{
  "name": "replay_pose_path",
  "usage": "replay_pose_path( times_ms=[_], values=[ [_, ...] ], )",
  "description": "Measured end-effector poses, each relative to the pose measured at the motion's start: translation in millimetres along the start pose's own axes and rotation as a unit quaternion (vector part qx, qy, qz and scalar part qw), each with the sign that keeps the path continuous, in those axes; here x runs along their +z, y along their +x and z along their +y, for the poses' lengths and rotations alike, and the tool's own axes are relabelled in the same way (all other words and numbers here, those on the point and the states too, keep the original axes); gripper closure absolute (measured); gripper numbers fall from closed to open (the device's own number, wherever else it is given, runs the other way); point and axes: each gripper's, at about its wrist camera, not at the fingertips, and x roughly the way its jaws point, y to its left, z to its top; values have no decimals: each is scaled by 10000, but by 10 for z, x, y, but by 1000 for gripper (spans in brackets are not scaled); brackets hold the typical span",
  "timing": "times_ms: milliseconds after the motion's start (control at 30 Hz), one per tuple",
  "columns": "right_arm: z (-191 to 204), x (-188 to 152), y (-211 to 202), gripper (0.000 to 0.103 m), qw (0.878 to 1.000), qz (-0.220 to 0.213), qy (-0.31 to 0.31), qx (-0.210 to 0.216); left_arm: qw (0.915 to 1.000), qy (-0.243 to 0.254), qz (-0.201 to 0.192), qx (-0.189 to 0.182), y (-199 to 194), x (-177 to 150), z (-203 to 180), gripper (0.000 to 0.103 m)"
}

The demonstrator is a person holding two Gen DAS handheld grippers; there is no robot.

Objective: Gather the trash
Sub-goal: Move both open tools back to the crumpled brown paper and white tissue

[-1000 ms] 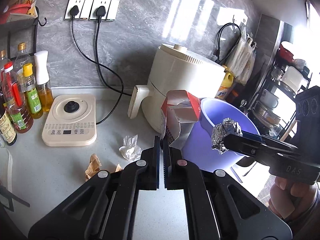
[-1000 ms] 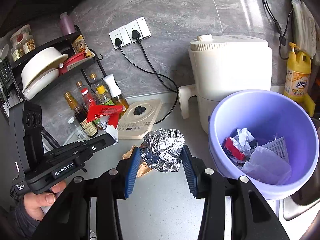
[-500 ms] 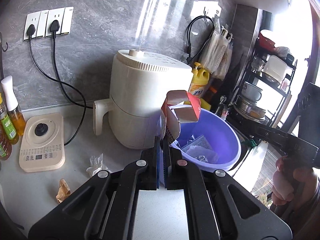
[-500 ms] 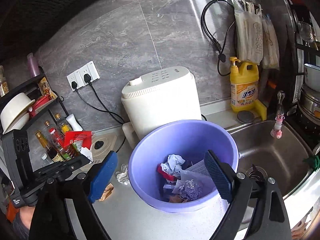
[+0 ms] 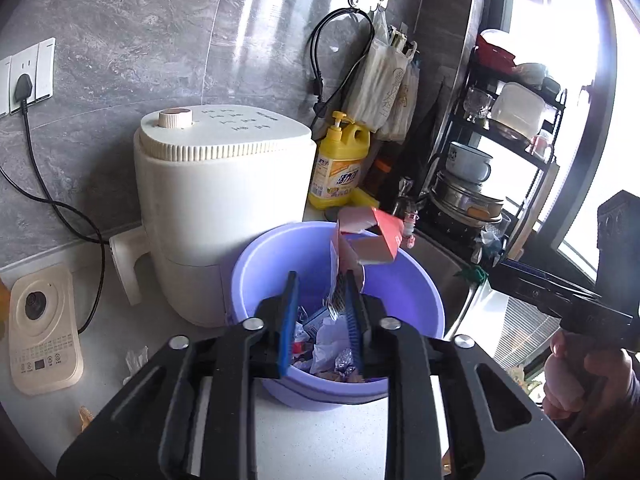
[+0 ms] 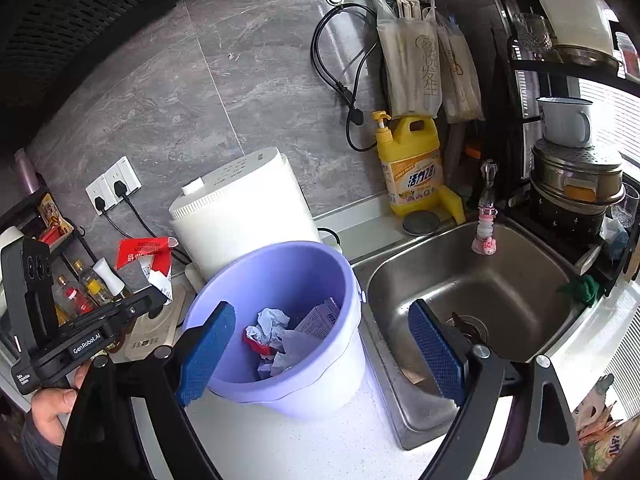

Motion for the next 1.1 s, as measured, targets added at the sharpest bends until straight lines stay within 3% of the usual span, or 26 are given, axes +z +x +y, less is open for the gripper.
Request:
replay_pose_path(
  times_ms=[33,133,333,700,1100],
  values=[
    [-4,-8,-1,16,10000,2,10,2,9999,-111,-88,77,-22,-11,34,26],
    [3,-33,9,16,10000,35,24,32,9992,-386,-87,44,-65,-72,174,23],
    [152,-64,73,16,9997,105,-78,184,9973,-565,-183,423,-280,-197,403,7],
    [668,-192,172,9,9959,276,-509,699,9861,-1104,-319,1204,-811,-535,938,6],
    [1345,-404,363,9,9832,573,-1094,1340,9697,-1585,-315,1831,-1279,-948,1403,6]
  ],
)
